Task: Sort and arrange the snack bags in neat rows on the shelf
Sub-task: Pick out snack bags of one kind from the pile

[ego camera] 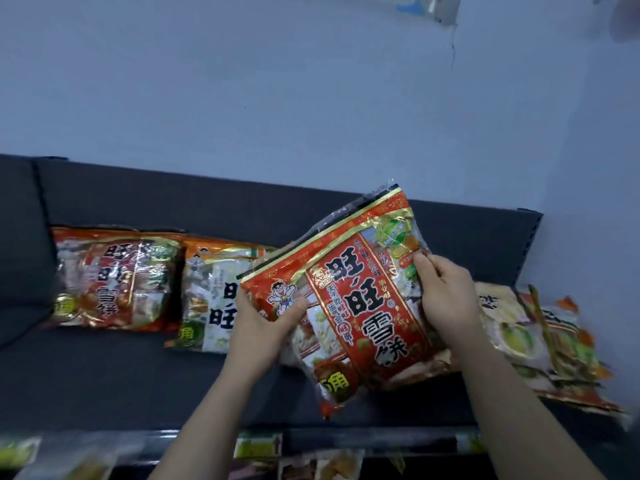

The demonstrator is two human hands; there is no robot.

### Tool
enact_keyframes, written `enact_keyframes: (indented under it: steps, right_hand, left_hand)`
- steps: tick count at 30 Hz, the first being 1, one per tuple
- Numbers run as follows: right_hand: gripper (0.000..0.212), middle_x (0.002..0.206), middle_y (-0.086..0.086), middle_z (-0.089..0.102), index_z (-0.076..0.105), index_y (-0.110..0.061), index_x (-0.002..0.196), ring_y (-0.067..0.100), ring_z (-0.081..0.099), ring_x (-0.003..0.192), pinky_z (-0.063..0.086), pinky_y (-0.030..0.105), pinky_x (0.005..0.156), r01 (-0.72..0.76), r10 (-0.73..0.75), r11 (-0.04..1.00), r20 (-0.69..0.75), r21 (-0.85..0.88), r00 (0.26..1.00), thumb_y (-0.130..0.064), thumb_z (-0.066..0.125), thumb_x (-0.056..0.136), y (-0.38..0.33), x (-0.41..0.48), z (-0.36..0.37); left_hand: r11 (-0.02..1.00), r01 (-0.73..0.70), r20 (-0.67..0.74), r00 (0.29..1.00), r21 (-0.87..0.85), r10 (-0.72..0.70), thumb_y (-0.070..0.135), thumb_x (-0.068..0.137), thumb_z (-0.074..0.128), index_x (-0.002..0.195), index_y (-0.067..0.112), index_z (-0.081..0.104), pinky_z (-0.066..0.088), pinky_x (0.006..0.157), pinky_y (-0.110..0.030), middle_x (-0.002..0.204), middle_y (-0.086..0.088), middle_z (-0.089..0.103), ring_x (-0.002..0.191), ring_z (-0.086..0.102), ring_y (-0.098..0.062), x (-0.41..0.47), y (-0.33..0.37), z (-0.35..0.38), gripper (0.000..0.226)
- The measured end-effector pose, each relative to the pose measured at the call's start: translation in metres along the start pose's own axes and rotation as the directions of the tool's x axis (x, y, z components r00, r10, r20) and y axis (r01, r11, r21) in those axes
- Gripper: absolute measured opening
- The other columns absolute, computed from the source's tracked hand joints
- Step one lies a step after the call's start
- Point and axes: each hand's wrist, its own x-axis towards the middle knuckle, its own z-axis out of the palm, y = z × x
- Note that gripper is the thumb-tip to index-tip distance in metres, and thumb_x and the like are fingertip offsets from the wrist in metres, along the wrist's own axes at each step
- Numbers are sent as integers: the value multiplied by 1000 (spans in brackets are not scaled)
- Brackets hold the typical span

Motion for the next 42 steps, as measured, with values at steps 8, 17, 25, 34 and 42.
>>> enact_keyframes:
  steps: [8, 17, 25, 34, 42]
  right_hand:
    - [44, 73, 10, 70, 60, -10, 77, 29, 68, 68, 58, 49, 69, -121, 87, 957, 136, 265, 987, -44, 43, 99, -54, -35, 150]
    - [41, 59, 5, 42, 49, -6, 75, 16, 37, 50, 29, 28, 49, -203, 54, 885, 340, 419, 939, -34, 38, 103, -113, -101, 313]
    - [50, 116, -11, 66, 47, -28, 132, 7, 65, 103, 56, 31, 85, -251, -8, 908, 614, 335, 790, -35, 69, 88, -108, -136, 400]
    - [77, 143, -9, 45, 21, -40, 148, 11, 48, 126, 44, 33, 105, -157, 52, 977, 546, 146, 836, -25, 69, 89, -80, -159, 432]
    - [70, 130, -13, 52, 29, -36, 144, 6, 54, 117, 45, 19, 89, -108, 31, 984, 461, 142, 887, -28, 70, 88, -76, -154, 454]
  left_hand:
    - [999, 43, -26, 999, 1, -43, 36, 79, 77, 121, 32, 33, 47, 61, -5, 107, 27, 55, 80, 57, 13, 9, -27, -124, 61]
    - [982, 154, -95, 985, 107, -144, 49, 58, 90, 128, 38, 47, 55, 91, -46, 117, 9, 69, 103, 69, -15, 50, -74, -299, 82]
    - [962, 135, -138, 985, 236, -104, 46, 64, 84, 125, 51, 44, 55, 90, -47, 124, 3, 60, 104, 65, -17, 110, -121, -379, 73]
    - [941, 50, -40, 998, 335, -39, 7, 78, 79, 145, 51, 17, 47, 99, -34, 133, 19, 55, 123, 53, -6, 108, -167, -381, 102]
    - [929, 0, -68, 997, 370, 27, 8, 81, 76, 151, 43, 11, 42, 107, -38, 141, 15, 49, 131, 47, -6, 125, -179, -379, 101]
